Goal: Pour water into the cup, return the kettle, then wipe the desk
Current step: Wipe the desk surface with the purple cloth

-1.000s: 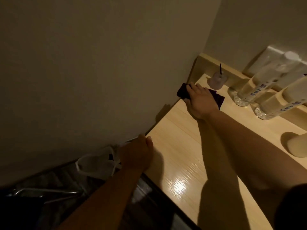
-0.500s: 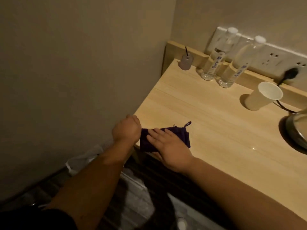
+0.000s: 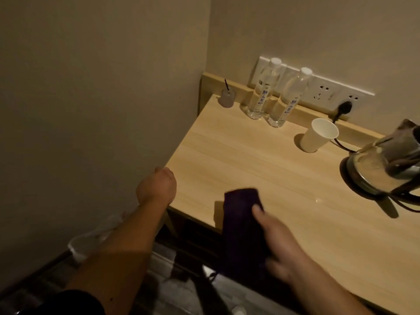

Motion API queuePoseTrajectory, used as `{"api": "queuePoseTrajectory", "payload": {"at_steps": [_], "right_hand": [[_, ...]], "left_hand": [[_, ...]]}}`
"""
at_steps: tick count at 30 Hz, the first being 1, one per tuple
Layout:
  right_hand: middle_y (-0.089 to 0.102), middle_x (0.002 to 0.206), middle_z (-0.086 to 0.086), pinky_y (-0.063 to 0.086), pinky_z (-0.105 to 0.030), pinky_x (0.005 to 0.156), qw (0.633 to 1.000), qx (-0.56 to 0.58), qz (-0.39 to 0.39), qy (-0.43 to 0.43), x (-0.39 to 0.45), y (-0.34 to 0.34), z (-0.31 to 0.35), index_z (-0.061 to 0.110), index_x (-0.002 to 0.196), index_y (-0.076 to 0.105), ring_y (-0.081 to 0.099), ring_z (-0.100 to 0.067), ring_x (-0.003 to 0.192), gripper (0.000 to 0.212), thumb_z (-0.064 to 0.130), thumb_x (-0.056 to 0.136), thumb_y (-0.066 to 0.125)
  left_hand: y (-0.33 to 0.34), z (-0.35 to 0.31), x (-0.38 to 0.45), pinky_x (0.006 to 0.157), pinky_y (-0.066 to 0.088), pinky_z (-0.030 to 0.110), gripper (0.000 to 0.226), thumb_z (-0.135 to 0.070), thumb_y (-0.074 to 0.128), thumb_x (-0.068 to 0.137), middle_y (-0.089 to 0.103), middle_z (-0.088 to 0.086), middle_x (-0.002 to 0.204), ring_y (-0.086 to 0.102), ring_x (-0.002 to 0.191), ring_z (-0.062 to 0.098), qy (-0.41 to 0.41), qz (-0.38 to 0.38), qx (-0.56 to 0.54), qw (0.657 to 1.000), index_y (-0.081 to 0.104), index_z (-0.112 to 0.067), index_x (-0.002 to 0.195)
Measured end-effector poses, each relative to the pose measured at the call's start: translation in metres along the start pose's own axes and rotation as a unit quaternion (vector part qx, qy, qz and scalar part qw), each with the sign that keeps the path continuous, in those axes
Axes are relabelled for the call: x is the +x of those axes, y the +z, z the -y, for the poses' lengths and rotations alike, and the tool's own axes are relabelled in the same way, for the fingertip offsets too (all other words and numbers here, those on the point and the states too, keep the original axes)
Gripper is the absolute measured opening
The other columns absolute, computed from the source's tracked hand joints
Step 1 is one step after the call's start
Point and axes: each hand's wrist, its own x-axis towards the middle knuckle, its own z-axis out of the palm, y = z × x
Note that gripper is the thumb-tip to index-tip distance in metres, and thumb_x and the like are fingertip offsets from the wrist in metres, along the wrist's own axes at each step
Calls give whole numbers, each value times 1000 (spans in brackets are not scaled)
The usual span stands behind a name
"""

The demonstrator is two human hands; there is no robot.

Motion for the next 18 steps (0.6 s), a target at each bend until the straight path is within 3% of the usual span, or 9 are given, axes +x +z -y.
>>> {"api": "queuePoseTrajectory", "payload": {"at_steps": [2, 4, 6, 8, 11, 13, 15, 16, 18], "right_hand": [[72, 105, -17, 49, -47, 87, 994, -53, -41, -84, 21, 1, 49, 14, 110, 65, 68, -35, 97, 30, 36, 97, 48], [70, 101, -20, 50, -46, 78, 955, -191, -78, -212, 57, 5, 102, 19, 102, 64, 66, -37, 93, 24, 35, 98, 46], [65, 87, -11, 46, -40, 68, 869, -354, -116, -327, 106, 9, 144, 18, 104, 61, 62, -38, 87, 23, 33, 99, 44], [61, 87, 0, 41, -34, 62, 758, -496, -140, -400, 162, 16, 175, 16, 119, 55, 59, -30, 87, 25, 27, 99, 44], [57, 129, -11, 43, -42, 94, 614, -673, -94, -401, 248, 20, 189, 17, 136, 45, 53, -30, 114, 40, 20, 97, 45], [36, 151, -14, 27, -45, 111, 525, -775, -65, -346, 287, 16, 174, 14, 147, 32, 34, -33, 136, 51, 30, 99, 41], [24, 158, -8, 15, -44, 117, 507, -783, -63, -355, 302, 12, 163, 14, 150, 24, 21, -28, 144, 57, 38, 99, 36], [22, 159, -6, 13, -43, 117, 509, -779, -61, -361, 304, 10, 162, 15, 151, 23, 18, -27, 145, 58, 39, 99, 34], [20, 159, -5, 11, -43, 117, 510, -781, -47, -358, 298, 6, 162, 15, 151, 22, 16, -25, 146, 58, 39, 100, 34]], "left_hand": [[0, -2, 0, 69, 43, 39, 51, -37, 17, 101, 65, 22, 104, 62, 90, 39, -6, -3, 3, 1000, 56, -5, 112], [0, -2, 0, 71, 46, 40, 48, -37, 18, 101, 66, 22, 101, 62, 89, 40, -12, -5, 8, 1000, 54, -6, 110], [0, -2, 0, 71, 46, 40, 45, -37, 20, 101, 66, 21, 99, 62, 88, 40, -13, -5, 15, 1000, 53, -8, 109], [0, -3, 0, 71, 44, 39, 44, -37, 21, 101, 67, 19, 99, 63, 88, 39, -16, -4, 16, 1000, 53, -9, 110], [2, -5, 6, 68, 41, 37, 48, -43, 16, 100, 66, 15, 95, 63, 88, 36, -60, 9, 39, 997, 53, -13, 109], [4, -4, 7, 62, 41, 33, 53, -45, 11, 95, 60, 11, 75, 62, 72, 32, -48, -3, 36, 998, 54, -13, 97], [8, 1, 2, 53, 41, 31, 52, -37, 14, 96, 49, 8, 61, 51, 52, 26, 10, -12, 60, 998, 57, -8, 86], [12, 4, 2, 53, 40, 32, 49, -32, 15, 99, 48, 7, 62, 47, 52, 25, 28, -25, 85, 996, 56, -8, 87], [12, 5, 4, 61, 39, 33, 42, -36, 19, 101, 50, 6, 70, 50, 63, 27, -16, -12, 50, 999, 53, -13, 95]]}}
